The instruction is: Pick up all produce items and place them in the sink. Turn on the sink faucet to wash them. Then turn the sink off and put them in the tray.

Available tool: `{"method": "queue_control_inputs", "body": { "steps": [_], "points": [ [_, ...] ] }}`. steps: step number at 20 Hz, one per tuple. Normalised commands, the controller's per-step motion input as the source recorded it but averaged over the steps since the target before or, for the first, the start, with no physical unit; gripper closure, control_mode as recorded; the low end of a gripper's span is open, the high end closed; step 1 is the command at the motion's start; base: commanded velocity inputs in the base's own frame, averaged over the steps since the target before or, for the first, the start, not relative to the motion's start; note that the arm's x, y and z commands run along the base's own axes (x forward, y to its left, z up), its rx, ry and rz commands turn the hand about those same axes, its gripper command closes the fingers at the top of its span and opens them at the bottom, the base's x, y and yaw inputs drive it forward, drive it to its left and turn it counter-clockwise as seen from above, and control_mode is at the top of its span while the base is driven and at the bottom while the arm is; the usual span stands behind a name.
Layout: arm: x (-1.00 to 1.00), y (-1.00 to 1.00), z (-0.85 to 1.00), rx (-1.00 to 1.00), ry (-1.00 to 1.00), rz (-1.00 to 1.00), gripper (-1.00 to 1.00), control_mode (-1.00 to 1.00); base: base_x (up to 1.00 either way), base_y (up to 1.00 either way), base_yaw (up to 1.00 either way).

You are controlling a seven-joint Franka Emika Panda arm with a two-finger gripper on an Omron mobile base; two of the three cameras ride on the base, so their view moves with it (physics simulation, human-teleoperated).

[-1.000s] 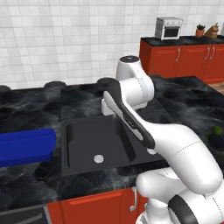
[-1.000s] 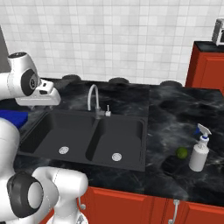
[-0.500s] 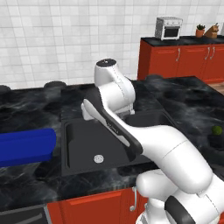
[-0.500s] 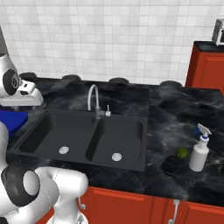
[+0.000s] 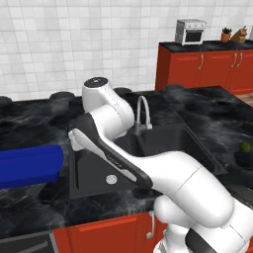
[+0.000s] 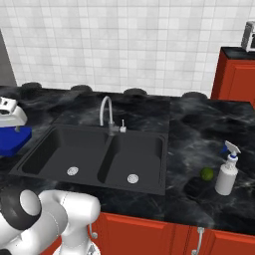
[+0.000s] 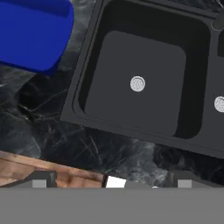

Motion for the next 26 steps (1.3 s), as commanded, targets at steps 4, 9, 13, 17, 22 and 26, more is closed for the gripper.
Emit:
{"method": "queue_control_inputs", "body": {
  "steps": [4, 9, 13, 17, 22, 26],
  "points": [
    [-0.3, 0.6, -0.19, 0.0, -0.01, 0.23, -1.0, -1.0, 0.0, 0.0, 0.0],
    [-0.3, 0.61, -0.16, 0.0, -0.04, 0.29, -1.0, -1.0, 0.0, 0.0, 0.0],
    [-0.05, 0.27, -0.11, 0.03, 0.0, 0.17, -1.0, -1.0, 0.0, 0.0, 0.0],
    [0.08, 0.1, -0.07, 0.0, 0.01, 0.05, -1.0, -1.0, 0.0, 0.0, 0.0],
    [0.0, 0.69, -0.14, -0.1, -0.02, 0.27, -1.0, -1.0, 0.0, 0.0, 0.0],
    [0.0, 0.78, -0.15, -0.11, 0.0, 0.3, -1.0, -1.0, 0.0, 0.0, 0.0]
  ]
}}
